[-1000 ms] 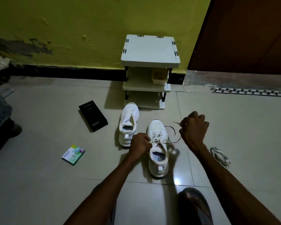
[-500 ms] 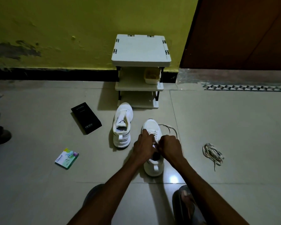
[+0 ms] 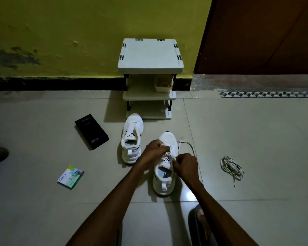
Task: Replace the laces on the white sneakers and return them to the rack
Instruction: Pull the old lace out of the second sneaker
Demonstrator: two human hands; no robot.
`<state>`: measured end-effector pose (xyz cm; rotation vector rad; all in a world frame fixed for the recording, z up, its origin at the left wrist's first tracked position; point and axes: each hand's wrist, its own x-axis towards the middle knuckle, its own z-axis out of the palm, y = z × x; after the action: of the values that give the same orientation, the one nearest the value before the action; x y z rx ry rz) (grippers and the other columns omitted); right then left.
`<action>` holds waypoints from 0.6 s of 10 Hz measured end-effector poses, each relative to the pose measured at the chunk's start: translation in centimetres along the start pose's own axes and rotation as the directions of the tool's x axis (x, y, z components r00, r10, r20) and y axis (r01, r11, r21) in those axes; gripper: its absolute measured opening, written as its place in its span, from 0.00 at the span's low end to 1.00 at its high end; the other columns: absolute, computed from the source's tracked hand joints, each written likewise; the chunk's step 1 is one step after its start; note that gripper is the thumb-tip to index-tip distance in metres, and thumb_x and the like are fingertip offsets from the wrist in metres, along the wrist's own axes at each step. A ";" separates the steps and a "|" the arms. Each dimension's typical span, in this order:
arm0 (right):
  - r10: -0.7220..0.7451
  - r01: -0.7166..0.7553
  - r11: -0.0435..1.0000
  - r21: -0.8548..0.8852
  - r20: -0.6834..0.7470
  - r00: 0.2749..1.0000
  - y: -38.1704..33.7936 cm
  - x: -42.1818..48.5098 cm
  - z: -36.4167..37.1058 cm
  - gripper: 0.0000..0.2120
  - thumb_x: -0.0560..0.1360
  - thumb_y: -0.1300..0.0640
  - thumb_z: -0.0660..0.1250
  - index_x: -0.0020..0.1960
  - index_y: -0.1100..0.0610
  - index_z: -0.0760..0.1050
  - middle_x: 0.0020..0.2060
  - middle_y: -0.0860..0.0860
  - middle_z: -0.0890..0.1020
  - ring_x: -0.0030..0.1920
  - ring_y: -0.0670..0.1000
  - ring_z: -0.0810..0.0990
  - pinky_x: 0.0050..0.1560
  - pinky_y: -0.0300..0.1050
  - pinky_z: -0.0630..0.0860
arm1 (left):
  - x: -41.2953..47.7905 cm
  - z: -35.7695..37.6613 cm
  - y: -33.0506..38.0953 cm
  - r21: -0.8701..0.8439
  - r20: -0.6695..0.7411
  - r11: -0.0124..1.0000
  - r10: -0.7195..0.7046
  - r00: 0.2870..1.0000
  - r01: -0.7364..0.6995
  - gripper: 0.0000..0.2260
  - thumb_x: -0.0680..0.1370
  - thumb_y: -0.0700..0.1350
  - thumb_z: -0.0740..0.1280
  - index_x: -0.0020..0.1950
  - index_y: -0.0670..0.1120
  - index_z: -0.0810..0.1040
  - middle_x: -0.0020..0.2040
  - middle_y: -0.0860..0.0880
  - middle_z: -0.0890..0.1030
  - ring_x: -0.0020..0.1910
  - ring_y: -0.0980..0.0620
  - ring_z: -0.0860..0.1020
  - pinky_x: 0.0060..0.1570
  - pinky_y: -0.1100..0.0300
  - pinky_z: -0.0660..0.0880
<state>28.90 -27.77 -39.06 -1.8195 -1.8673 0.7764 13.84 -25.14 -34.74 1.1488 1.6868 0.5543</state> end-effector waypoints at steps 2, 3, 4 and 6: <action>-0.061 0.062 0.990 -0.125 0.015 0.998 -0.6 0.2 -0.1 0.28 0.71 0.52 0.73 0.23 0.51 0.57 0.18 0.46 0.59 0.20 0.42 0.58 0.22 0.35 0.53 | 0.1 -0.2 0.8 0.795 0.198 0.535 0.217 0.956 -0.286 0.12 0.79 0.51 0.63 0.46 0.45 0.81 0.50 0.43 0.83 0.53 0.44 0.77 0.53 0.53 0.68; -0.032 0.034 0.994 -0.104 0.015 0.999 -0.5 0.1 -0.2 0.27 0.71 0.52 0.73 0.23 0.52 0.60 0.17 0.46 0.61 0.18 0.42 0.60 0.21 0.35 0.61 | -0.4 -0.4 1.9 -0.345 -0.053 0.932 0.096 0.994 -0.109 0.11 0.76 0.43 0.62 0.36 0.43 0.78 0.35 0.45 0.80 0.32 0.50 0.75 0.39 0.58 0.69; -0.013 0.014 0.996 -0.092 0.014 1.000 -0.6 -0.1 -0.8 0.24 0.71 0.54 0.73 0.23 0.52 0.63 0.18 0.45 0.64 0.19 0.41 0.62 0.23 0.32 0.65 | -0.3 -1.7 1.3 -0.813 0.059 0.571 -0.112 0.992 0.113 0.15 0.83 0.45 0.57 0.41 0.42 0.76 0.22 0.53 0.66 0.20 0.56 0.61 0.27 0.61 0.59; -0.037 0.049 0.986 -0.157 0.077 0.996 -1.5 0.1 -0.8 0.26 0.71 0.51 0.71 0.23 0.54 0.60 0.18 0.47 0.59 0.21 0.44 0.56 0.23 0.36 0.52 | -2.3 -2.9 2.2 0.086 0.250 0.978 0.165 0.954 -0.192 0.16 0.82 0.44 0.60 0.41 0.43 0.83 0.33 0.50 0.76 0.30 0.55 0.69 0.29 0.65 0.63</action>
<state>28.27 -27.57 -37.45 -1.8612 -2.0620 0.7065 12.35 -25.73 -30.81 1.3993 1.4261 0.4171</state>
